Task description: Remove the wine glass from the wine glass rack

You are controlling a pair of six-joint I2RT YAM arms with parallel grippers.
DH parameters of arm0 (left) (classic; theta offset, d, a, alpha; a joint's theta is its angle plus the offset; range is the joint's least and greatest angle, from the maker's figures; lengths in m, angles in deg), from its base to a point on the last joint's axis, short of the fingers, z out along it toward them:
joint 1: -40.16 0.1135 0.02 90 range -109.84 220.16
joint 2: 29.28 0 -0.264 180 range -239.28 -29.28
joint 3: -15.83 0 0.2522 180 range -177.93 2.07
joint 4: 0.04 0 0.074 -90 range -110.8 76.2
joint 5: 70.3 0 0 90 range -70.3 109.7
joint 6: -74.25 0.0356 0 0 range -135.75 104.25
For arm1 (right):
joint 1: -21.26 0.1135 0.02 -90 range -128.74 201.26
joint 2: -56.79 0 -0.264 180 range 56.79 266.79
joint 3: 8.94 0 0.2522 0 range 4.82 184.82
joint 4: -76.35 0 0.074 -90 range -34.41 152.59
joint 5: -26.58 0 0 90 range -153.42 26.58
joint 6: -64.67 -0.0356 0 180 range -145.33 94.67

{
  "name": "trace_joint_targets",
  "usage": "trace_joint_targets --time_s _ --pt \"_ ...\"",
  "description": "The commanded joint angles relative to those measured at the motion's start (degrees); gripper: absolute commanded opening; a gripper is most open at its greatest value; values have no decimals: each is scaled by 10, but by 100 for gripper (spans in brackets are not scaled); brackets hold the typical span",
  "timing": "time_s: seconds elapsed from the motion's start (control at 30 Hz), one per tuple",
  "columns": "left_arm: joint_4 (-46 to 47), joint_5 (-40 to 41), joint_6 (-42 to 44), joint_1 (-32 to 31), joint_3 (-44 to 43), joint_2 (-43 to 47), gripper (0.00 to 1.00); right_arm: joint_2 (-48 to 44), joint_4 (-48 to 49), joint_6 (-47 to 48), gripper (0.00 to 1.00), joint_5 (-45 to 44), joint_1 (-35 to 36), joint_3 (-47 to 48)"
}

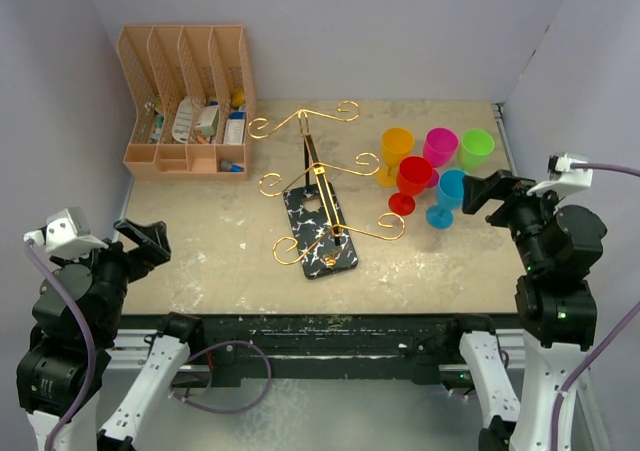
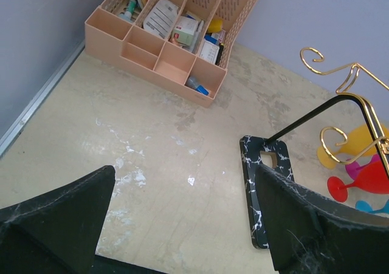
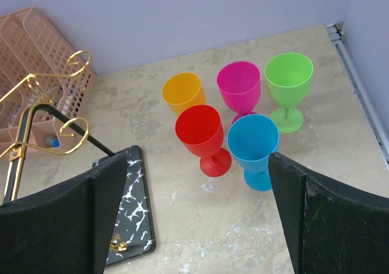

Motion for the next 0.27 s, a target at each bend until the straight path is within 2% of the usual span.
trace_joint_targets --time_s 0.0,0.23 --pt "1 11 -9 0 -16 3 99 -17 26 -25 100 -23 0 8" --pt "3 5 -12 0 -13 -2 99 -20 14 -28 100 -46 0 18"
